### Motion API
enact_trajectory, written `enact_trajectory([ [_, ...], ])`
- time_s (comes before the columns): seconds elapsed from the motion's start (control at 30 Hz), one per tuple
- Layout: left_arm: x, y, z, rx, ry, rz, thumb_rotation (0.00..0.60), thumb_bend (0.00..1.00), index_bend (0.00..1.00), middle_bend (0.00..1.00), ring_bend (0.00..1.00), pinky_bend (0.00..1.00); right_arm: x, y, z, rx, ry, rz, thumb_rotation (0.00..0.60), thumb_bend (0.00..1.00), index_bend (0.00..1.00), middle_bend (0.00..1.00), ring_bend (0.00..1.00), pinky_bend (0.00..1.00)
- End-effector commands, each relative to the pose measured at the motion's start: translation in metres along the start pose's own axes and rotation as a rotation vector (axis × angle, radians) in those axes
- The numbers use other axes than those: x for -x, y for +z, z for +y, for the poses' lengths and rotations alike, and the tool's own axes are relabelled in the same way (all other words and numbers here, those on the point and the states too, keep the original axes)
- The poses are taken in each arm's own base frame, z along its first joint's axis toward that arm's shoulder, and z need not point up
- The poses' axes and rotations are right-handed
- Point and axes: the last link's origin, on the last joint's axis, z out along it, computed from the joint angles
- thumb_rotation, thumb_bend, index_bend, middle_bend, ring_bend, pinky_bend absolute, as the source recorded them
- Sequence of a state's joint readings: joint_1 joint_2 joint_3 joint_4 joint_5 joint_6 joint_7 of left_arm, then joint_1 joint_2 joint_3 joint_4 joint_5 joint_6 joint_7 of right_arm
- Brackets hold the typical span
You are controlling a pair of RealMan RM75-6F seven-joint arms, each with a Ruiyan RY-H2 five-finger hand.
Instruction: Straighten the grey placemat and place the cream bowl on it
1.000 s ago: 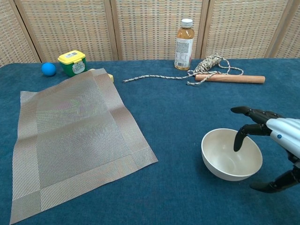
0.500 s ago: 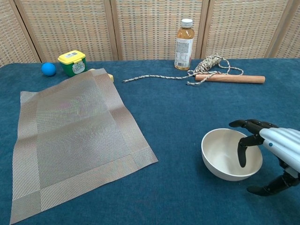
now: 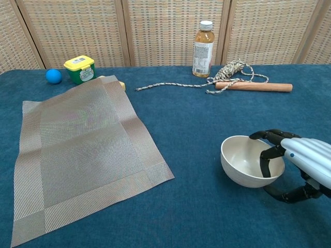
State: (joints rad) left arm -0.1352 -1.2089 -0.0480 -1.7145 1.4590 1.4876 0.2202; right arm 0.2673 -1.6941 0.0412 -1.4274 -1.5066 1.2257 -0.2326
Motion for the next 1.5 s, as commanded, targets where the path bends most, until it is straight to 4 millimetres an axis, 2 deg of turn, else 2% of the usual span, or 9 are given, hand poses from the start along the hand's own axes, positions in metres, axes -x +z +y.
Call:
enact_trajectory([
  [0.03,0.001,0.002,-0.001,-0.004,0.001,-0.002,0.600,0.09,0.08,0.00,0.00,0.00,-0.004,0.006,0.002,0.001,-0.011,0.007,0.600,0.53,0.67,0.19,0.00,0.14],
  [0.3,0.003,0.005,-0.004,-0.019,0.000,-0.009,0.600,0.09,0.08,0.00,0.00,0.00,-0.027,0.031,0.007,0.012,-0.044,0.056,0.600,0.52,0.68,0.20,0.00,0.15],
  [0.7,0.005,0.008,-0.005,-0.023,0.002,-0.013,0.600,0.09,0.08,0.00,0.00,0.00,-0.084,0.095,0.042,0.125,-0.149,0.137,0.600,0.51,0.67,0.20,0.00,0.16],
  [0.9,0.006,0.009,-0.005,-0.025,0.006,-0.017,0.600,0.09,0.08,0.00,0.00,0.00,-0.102,0.122,0.063,0.200,-0.163,0.156,0.600,0.51,0.67,0.20,0.00,0.16],
  [1.23,0.008,0.011,-0.006,-0.029,0.009,-0.022,0.600,0.09,0.08,0.00,0.00,0.00,-0.105,0.153,0.095,0.320,-0.208,0.129,0.600,0.50,0.66,0.20,0.00,0.16],
  [1.5,0.012,0.013,-0.005,-0.026,0.016,-0.040,0.600,0.09,0.08,0.00,0.00,0.00,-0.103,0.163,0.118,0.405,-0.200,0.099,0.600,0.47,0.65,0.20,0.00,0.16],
])
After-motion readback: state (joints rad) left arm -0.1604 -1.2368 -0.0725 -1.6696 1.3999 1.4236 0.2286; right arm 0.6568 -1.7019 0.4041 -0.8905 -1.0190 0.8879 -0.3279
